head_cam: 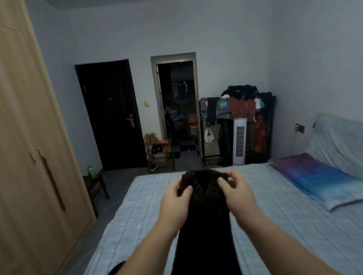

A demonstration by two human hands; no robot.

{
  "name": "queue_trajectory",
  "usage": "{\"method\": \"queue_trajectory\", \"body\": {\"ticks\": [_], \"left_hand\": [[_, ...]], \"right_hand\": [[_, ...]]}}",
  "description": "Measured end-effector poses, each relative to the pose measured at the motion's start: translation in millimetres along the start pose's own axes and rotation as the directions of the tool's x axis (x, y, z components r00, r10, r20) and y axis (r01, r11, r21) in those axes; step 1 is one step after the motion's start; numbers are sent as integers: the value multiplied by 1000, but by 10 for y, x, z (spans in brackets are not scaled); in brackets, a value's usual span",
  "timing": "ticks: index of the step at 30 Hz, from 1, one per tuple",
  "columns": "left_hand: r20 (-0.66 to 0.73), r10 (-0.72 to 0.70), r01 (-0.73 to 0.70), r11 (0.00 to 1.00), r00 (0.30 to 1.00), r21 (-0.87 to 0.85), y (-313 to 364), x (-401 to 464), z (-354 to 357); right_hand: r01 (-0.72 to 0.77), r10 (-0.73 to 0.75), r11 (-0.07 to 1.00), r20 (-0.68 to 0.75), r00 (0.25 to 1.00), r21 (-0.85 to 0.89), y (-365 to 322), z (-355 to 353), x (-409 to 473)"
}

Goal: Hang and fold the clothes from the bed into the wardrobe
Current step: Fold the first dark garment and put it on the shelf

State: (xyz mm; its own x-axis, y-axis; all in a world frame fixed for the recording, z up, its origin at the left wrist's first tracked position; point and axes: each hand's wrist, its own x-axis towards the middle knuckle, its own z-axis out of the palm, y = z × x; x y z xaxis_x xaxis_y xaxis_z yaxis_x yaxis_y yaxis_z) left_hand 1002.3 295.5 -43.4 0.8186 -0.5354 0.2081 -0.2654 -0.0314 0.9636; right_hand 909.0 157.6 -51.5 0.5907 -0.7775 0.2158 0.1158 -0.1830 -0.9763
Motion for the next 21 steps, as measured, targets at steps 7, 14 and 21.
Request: {"method": "queue_trajectory", "body": {"ticks": [7,14,21], "left_hand": [[39,59,-59,998,997,-11,-279,-689,263],[91,70,-75,996,993,57,-480,-1000,231],[7,92,-92,995,996,-43,-486,-1055,-9]], "right_hand": [[25,-31,998,99,995,57,187,-45,-773],[-131,74,966,249,966,223,446,-141,-1127],[126,-99,990,316,943,-65,364,-539,-1094]]}}
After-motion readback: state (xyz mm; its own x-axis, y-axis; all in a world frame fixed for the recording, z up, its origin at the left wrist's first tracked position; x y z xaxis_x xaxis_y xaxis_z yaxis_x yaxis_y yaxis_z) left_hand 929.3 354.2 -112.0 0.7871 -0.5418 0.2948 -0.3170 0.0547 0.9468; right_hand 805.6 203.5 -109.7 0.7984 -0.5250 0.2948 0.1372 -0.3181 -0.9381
